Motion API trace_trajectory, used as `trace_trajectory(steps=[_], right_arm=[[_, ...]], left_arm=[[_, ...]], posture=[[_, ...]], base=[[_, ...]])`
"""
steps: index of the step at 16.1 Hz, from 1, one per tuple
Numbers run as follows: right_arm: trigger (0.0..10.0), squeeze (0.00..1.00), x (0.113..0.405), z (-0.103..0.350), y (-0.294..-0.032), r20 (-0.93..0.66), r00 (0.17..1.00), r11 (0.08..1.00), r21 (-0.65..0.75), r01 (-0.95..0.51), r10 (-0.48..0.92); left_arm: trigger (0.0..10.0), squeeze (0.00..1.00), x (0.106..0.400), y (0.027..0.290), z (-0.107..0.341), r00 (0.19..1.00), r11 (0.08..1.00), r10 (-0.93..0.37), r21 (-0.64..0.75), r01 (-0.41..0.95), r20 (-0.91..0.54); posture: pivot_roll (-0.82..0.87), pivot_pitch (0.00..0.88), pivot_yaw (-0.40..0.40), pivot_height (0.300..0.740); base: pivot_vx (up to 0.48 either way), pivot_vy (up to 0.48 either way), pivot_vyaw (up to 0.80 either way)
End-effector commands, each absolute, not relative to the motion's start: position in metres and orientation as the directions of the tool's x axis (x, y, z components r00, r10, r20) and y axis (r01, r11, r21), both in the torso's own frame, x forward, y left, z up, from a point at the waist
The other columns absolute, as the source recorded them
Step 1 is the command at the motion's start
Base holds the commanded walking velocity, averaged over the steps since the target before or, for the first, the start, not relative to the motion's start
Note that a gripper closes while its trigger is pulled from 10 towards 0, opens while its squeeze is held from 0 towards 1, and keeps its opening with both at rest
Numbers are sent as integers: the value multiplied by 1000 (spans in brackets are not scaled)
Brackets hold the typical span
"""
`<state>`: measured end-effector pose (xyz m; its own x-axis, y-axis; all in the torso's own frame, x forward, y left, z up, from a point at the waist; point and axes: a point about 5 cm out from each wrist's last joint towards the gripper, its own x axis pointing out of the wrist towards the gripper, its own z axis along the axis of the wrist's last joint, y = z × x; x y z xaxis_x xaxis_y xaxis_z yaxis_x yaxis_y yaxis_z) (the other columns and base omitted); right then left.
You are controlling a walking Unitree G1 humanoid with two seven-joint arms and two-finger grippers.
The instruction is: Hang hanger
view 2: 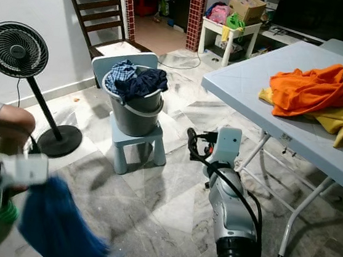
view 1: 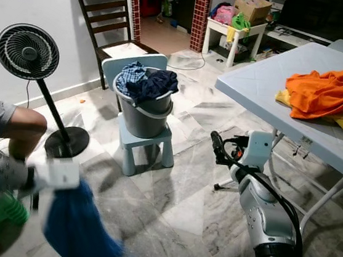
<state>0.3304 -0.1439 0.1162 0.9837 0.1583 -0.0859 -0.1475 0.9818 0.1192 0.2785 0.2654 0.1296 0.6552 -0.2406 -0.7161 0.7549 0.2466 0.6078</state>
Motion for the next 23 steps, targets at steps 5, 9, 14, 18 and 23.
trace_trajectory(steps=[5,9,14,18,23], right_arm=[[10000,0,334,120,-141,-76,983,981,108,-161,169],[10000,0,335,120,-138,-77,981,980,109,-169,178],[10000,0,336,121,-138,-79,981,980,105,-168,176],[10000,0,337,120,-140,-80,982,982,100,-161,169],[10000,0,336,120,-139,-83,982,982,96,-163,171]], left_arm=[[10000,0,297,238,146,865,411,-355,772,485,-354],[10000,0,289,223,129,813,405,-449,728,554,-370],[10000,0,291,207,138,815,500,-517,680,537,-263],[10000,0,285,196,132,781,480,-562,662,576,-272],[10000,0,290,204,135,836,520,-501,695,497,-223]], posture=[[43,0,30,740],[50,0,23,740],[48,0,20,740],[43,0,20,740],[45,0,17,740]], base=[[0,0,0],[0,0,0],[0,0,0],[0,0,0],[0,0,0]])
